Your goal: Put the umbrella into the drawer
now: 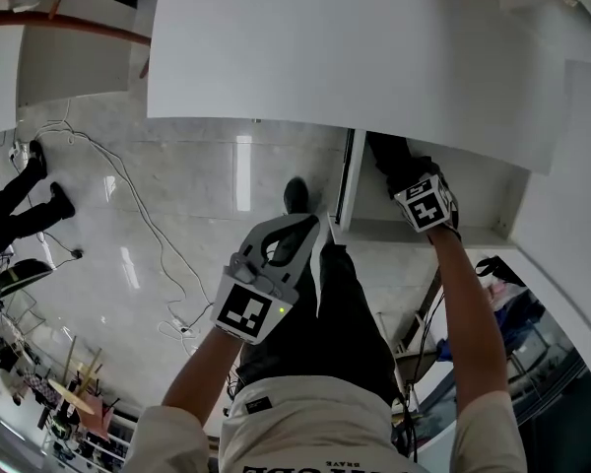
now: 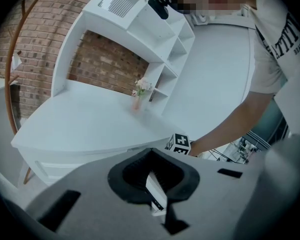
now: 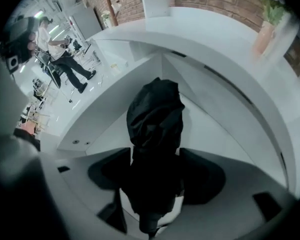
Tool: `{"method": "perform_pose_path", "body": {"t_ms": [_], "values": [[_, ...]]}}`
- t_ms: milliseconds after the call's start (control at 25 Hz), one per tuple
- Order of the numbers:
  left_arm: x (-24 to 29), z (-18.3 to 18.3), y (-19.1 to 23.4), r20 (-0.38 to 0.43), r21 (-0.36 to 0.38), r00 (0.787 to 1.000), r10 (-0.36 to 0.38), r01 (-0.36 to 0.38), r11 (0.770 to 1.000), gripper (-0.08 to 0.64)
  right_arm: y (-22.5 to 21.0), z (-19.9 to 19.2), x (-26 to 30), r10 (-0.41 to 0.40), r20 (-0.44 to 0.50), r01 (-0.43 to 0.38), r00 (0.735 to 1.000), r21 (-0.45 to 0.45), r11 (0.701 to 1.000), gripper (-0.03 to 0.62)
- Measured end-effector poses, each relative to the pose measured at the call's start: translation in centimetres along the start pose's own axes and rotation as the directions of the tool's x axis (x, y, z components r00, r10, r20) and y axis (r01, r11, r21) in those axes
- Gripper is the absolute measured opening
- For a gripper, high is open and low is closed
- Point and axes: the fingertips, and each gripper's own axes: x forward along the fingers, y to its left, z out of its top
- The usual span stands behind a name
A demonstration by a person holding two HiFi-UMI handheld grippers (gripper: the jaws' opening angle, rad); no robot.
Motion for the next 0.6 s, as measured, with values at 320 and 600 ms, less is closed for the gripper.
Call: {"method": "perform_pose_path", "body": {"t_ms": [320, 600], "values": [[-1.7, 1.6, -1.5, 0.002, 0.067, 1.000, -0.012, 0.012, 0.998, 0.025, 0.8, 0.4, -4.2, -0.031, 0.072, 0.029, 0.997, 0.027, 0.999, 0.281], [-4.0, 3.0, -3.9, 0.017, 0.124, 0.999, -0.049, 0.047, 0.991, 0.025, 2.1, 0.3, -9.8, -0.054, 0.183, 0.031, 0.982, 0.124, 0.992, 0.279]]}}
